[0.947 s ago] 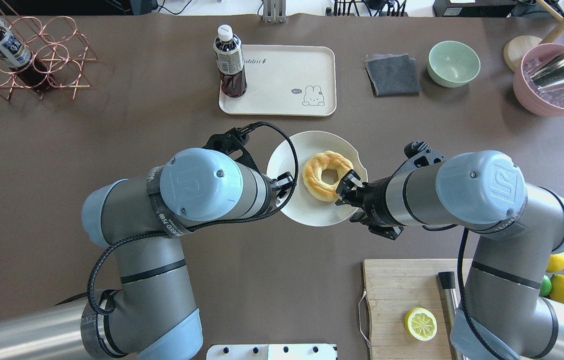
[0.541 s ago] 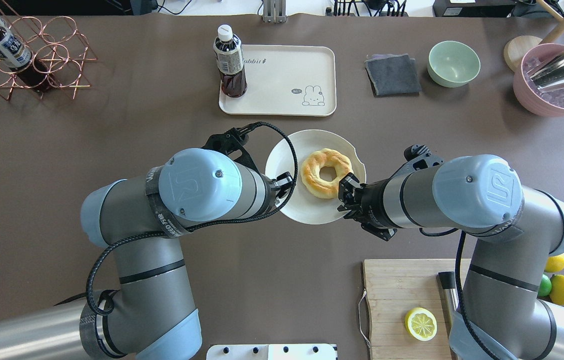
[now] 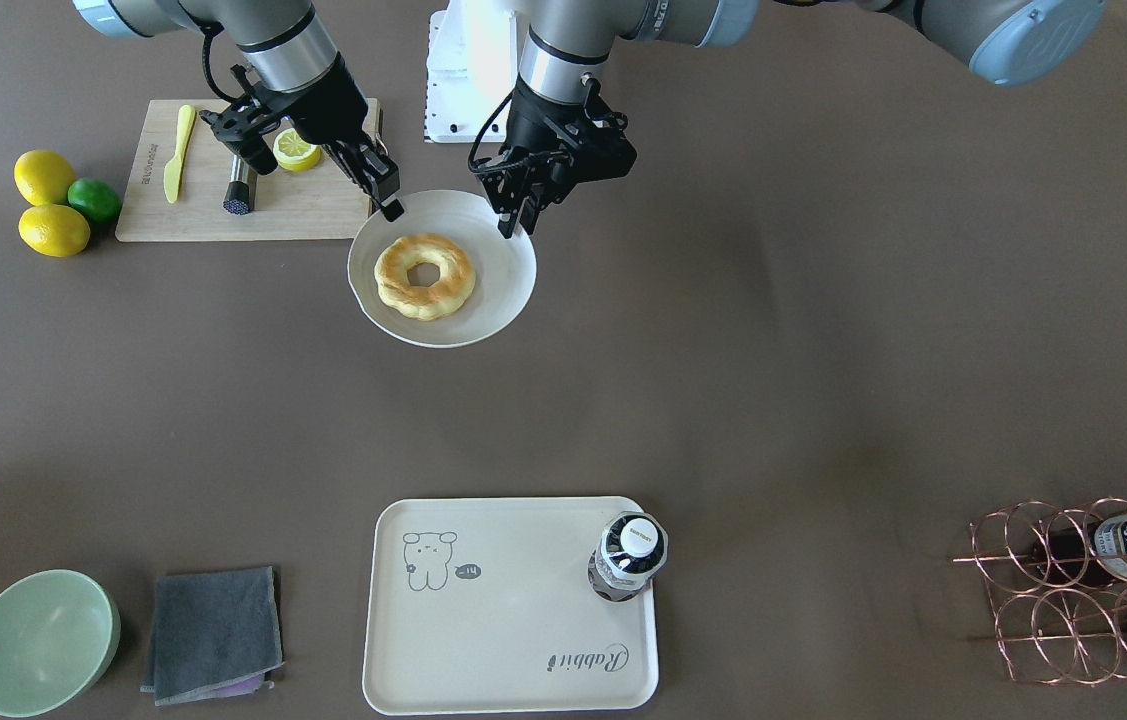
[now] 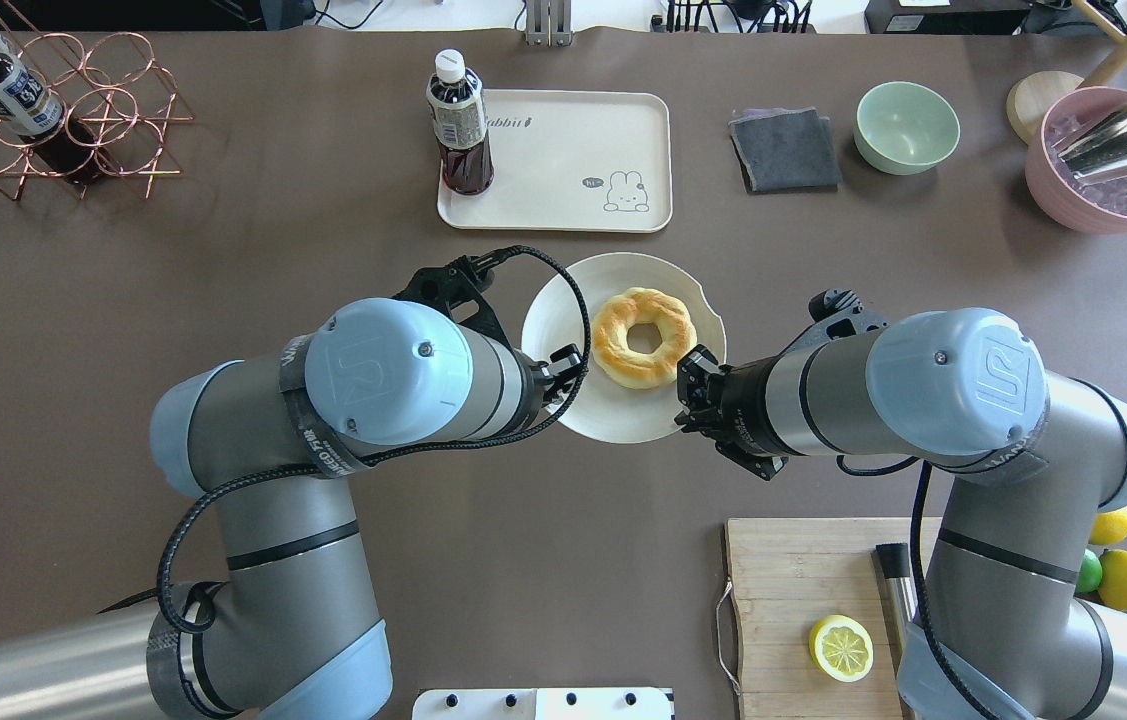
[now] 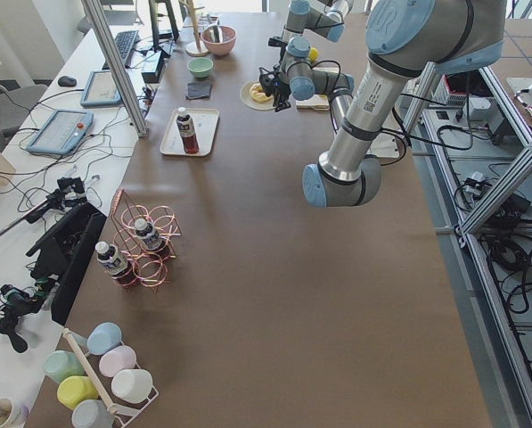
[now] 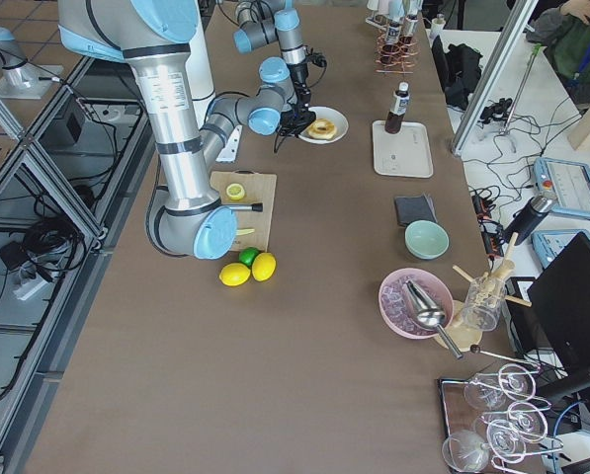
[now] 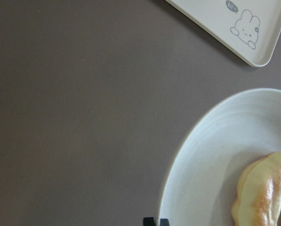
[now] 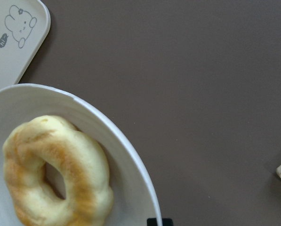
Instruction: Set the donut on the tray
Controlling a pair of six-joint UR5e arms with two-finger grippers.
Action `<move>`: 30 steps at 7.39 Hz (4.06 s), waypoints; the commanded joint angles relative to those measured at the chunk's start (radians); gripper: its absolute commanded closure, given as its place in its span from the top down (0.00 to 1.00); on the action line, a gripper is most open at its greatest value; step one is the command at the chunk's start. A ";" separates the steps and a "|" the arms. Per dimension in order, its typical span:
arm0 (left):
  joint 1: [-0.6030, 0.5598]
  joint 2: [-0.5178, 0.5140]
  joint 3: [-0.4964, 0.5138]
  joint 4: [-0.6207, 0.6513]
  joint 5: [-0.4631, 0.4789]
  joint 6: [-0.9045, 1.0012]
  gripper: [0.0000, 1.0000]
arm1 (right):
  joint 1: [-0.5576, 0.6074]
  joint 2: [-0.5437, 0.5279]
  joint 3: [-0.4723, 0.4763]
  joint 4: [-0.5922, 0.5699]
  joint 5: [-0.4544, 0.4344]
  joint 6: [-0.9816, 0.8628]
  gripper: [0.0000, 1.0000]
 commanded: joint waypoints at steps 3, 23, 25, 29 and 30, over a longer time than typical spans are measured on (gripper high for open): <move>-0.128 0.201 -0.182 -0.004 -0.188 0.277 0.99 | 0.018 -0.001 -0.018 0.003 -0.001 0.002 0.00; -0.341 0.428 -0.250 -0.014 -0.337 0.691 0.99 | 0.401 0.164 -0.568 0.230 0.169 -0.511 1.00; -0.442 0.500 -0.235 -0.015 -0.445 0.901 0.99 | 0.529 -0.084 -0.402 0.228 0.330 -0.753 1.00; -0.856 0.669 -0.067 -0.006 -0.677 1.535 0.99 | 0.940 -0.441 -0.389 0.163 0.544 -1.654 1.00; -0.933 0.680 -0.001 -0.003 -0.685 1.652 0.99 | 1.037 -0.448 -0.392 0.042 0.535 -1.875 1.00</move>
